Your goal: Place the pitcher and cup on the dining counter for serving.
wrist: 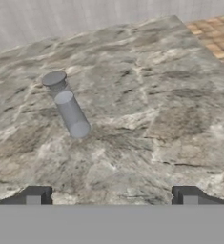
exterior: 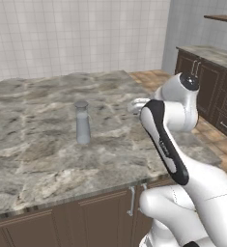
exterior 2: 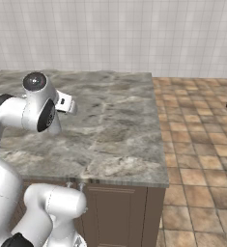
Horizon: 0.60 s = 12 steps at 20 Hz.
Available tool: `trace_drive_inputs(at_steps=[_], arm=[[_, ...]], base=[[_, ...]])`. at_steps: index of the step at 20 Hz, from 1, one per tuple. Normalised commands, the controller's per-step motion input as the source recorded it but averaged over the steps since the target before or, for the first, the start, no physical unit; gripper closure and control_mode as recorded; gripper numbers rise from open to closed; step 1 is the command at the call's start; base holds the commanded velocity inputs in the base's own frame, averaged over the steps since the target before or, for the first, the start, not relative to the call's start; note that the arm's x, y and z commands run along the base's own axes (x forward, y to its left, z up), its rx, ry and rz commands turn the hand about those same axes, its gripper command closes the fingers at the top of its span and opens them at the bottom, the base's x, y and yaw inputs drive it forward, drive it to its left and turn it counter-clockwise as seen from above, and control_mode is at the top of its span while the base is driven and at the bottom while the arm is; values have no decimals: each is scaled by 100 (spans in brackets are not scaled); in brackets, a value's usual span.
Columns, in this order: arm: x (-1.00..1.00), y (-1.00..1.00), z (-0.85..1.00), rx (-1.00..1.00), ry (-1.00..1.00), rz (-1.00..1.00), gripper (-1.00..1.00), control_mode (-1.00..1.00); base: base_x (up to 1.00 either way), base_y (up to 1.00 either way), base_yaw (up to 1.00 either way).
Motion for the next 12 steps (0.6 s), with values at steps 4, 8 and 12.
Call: trace_drive_inputs(at_steps=[4,8,12], arm=[[0,0,2,-1,0,-1,-100,-100],[0,0,0,0,0,0,-100,-100],[-2,0,0,0,0,0,-100,-100]], base=[[0,0,0],[0,0,0],[0,0,0]])
